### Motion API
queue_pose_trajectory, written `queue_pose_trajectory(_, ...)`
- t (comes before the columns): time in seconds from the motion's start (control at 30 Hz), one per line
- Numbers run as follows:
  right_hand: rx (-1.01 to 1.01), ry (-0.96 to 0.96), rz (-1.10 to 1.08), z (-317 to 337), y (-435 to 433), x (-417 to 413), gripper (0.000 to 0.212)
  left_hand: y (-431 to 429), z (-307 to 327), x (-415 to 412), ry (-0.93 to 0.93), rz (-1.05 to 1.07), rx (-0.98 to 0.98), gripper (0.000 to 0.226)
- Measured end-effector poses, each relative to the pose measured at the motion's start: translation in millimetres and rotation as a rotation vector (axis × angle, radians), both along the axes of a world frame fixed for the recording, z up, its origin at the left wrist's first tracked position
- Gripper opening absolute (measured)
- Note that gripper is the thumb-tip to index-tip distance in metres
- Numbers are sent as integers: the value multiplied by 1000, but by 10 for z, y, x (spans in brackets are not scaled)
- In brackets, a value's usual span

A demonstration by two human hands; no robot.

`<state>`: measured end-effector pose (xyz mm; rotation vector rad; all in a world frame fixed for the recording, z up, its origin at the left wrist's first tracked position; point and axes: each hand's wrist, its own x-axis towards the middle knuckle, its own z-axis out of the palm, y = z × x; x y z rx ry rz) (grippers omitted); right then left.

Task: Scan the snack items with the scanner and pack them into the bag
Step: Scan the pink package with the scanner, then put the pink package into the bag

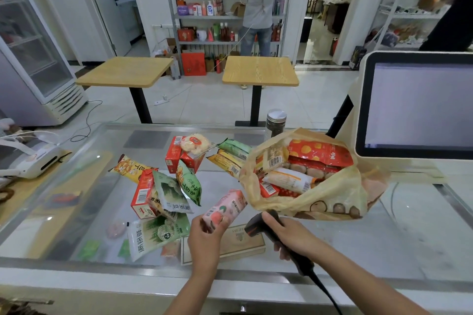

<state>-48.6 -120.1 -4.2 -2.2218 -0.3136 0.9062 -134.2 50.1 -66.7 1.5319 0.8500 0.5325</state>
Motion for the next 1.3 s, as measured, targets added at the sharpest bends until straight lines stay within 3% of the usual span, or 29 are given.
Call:
queue_pose_trajectory(0.13,-367,-619,93,23,-30,-68,52,-46,140,-70,-67,86,1,35)
queue_pose_trajectory(0.17,-380,-697,87,47,-29,-79,51,-74,210,-79,-107,97,18,36)
queue_pose_trajectory(0.23,-208,-759,31,124,-19,-62,45,-139,391,-72,-197,89,66,41)
queue_pose_trajectory(0.3,122,-619,-120,255,34,13,42,-220,591,-16,-293,29,104,43)
queue_pose_trajectory(0.4,552,-86,-291,487,164,165,50,-380,807,171,-369,-126,189,44)
queue_pose_trajectory(0.47,733,144,-355,595,180,251,41,-470,913,324,-346,-263,206,43)
queue_pose_trajectory(0.57,851,110,-512,671,79,405,29,-456,945,535,-251,-438,275,36)
queue_pose_trajectory(0.67,861,-16,-624,697,-2,595,38,-280,827,784,-41,-296,389,53)
queue_pose_trajectory(0.77,798,-141,-612,761,48,760,34,-116,829,982,226,-233,415,51)
queue_pose_trajectory(0.9,512,-264,-472,688,266,928,35,-77,896,1074,56,-288,232,46)
queue_pose_trajectory(1.0,261,-383,-332,587,443,1003,56,-71,890,1058,20,-246,253,53)
queue_pose_trajectory(1.17,-228,-688,-80,566,674,1013,61,-100,904,1016,-10,-258,291,57)
queue_pose_trajectory(1.3,-325,-740,-7,507,805,1013,66,-67,917,1019,-31,-301,289,67)
